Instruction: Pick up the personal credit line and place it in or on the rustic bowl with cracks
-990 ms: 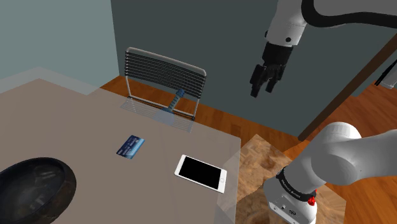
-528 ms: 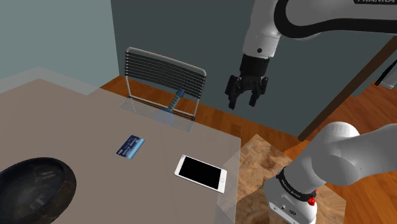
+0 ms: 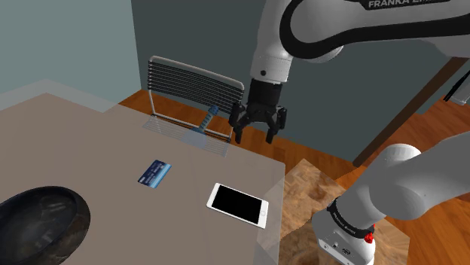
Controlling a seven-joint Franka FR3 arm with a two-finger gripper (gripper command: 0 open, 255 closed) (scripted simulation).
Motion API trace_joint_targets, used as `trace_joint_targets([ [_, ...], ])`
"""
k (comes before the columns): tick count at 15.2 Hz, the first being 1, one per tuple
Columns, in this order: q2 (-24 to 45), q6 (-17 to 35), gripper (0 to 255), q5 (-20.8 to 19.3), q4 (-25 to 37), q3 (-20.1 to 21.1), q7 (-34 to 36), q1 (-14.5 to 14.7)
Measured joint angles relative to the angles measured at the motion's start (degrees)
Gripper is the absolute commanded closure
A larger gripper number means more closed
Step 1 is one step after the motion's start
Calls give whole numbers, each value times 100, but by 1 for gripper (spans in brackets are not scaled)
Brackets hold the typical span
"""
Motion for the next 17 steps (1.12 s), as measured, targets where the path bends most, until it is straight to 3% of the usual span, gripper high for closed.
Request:
trace_joint_targets([
  [8, 1476, 912, 0, 566, 743, 565, 1362, 72],
  [17, 3418, 1945, 0, 703, 2010, 867, 2829, 331],
])
